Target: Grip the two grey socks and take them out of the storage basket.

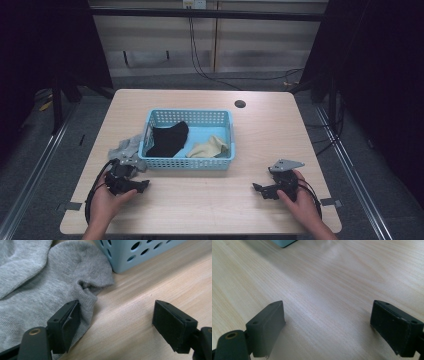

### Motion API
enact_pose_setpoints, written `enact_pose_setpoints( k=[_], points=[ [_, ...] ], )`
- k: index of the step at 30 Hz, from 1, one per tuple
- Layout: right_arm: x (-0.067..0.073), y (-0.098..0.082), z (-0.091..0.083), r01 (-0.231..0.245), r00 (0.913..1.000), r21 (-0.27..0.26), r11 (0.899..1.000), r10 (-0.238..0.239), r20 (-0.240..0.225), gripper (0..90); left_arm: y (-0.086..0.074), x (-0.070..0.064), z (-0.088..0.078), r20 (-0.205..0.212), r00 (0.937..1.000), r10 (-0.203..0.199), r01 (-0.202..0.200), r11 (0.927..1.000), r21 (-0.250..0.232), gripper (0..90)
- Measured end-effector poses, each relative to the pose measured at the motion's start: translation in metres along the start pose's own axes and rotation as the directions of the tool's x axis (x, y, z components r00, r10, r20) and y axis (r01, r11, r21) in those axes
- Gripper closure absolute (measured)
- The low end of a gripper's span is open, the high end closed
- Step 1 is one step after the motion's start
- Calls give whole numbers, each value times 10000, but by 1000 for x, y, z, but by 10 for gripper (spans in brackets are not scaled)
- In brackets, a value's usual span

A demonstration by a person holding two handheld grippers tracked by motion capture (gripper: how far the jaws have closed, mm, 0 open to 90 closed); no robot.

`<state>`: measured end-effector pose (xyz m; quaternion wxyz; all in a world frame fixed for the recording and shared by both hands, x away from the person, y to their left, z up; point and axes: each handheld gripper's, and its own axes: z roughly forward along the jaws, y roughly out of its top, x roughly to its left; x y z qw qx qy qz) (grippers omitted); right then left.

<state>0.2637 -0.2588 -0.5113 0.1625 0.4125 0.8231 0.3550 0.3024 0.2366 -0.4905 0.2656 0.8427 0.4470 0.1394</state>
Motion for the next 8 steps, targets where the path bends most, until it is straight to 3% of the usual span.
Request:
enact_pose_setpoints(
  k=[3, 8],
  points=[
    [0, 0, 0, 0, 10000, -2, 10000, 0, -4, 115, -4, -3, 3, 33, 10000, 3, -2, 9993, -378, 143],
    [0, 0, 0, 1, 10000, -1, 10000, -1, -5, 115, -6, -1, 2, 103, 9999, 114, -110, 9991, -412, 138]
  ],
)
